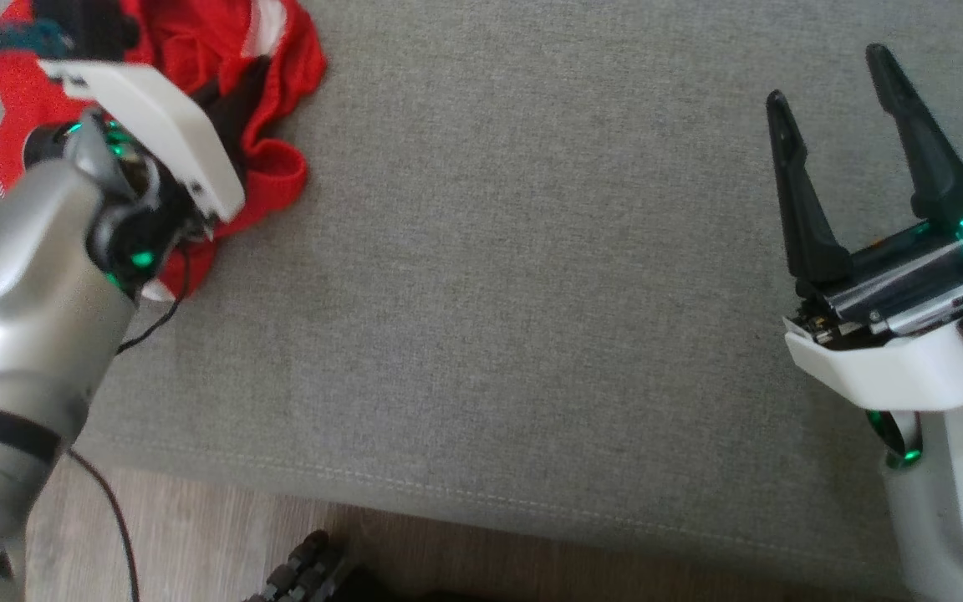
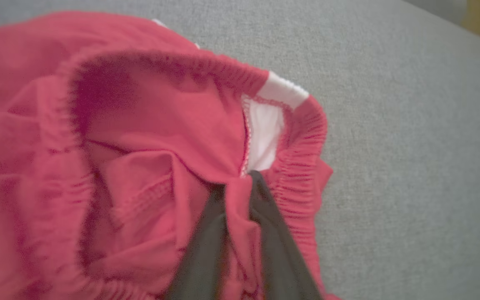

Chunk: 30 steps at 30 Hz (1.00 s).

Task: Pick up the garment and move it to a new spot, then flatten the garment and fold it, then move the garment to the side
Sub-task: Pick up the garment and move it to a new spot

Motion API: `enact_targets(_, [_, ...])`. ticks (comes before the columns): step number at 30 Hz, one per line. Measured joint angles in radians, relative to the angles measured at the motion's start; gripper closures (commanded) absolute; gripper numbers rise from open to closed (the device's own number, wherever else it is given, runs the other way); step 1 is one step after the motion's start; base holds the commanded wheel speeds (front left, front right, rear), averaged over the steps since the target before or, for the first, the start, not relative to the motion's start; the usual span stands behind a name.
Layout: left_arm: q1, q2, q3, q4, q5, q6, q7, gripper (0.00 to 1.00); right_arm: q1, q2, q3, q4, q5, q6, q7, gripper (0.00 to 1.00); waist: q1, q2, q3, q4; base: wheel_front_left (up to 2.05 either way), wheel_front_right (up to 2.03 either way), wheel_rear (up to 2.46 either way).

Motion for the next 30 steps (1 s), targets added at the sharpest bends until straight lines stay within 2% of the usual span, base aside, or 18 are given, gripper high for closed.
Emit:
enact_targets(5, [0.000, 0.023, -0.130, 0.030, 0.100, 0.000, -0.245, 1.00, -0.009, 0.004, 0.000, 0.006, 0.000, 0.000, 0.000, 0.00, 0.0000, 0.0000, -0.023, -0.006, 0.00, 0.00, 0.00])
enact_targets(7, [0.000, 0.023, -0.140, 0.058, 0.116, -0.001, -0.349, 1.00, -0.009, 0.010, 0.001, 0.014, 0.000, 0.000, 0.000, 0.00, 0.0000, 0.0000, -0.037, -0.009, 0.00, 0.00, 0.00])
enact_targets(9, [-0.005, 0.030, -0.148, 0.068, 0.129, -0.001, -0.391, 1.00, -0.008, 0.016, 0.002, 0.022, 0.000, 0.000, 0.000, 0.00, -0.0001, 0.0000, -0.055, -0.010, 0.00, 0.00, 0.00])
enact_targets(12, [-0.021, 0.049, -0.144, 0.047, 0.169, -0.001, -0.404, 1.00, -0.008, 0.024, 0.002, 0.022, 0.000, 0.000, 0.000, 0.00, -0.0001, 0.0000, -0.084, -0.013, 0.00, 0.00, 0.00])
enact_targets(18, [-0.020, 0.095, 0.020, -0.140, 0.360, -0.001, -0.405, 1.00, -0.004, 0.060, -0.003, 0.022, 0.009, 0.000, 0.000, 0.00, -0.0001, 0.0000, -0.143, -0.035, 0.00, 0.00, 0.00])
enact_targets(23, [0.035, 0.128, 0.100, -0.317, 0.491, -0.001, -0.410, 1.00, 0.014, 0.098, -0.014, 0.016, 0.016, 0.000, 0.000, 0.00, -0.0001, 0.0000, -0.185, -0.086, 0.00, 0.00, 0.00])
enact_targets(30, [0.091, 0.166, 0.089, -0.509, 0.605, -0.001, -0.411, 1.00, 0.033, 0.150, -0.042, -0.016, 0.017, 0.000, 0.000, 0.00, -0.0001, 0.0000, -0.223, -0.198, 0.00, 0.00, 0.00])
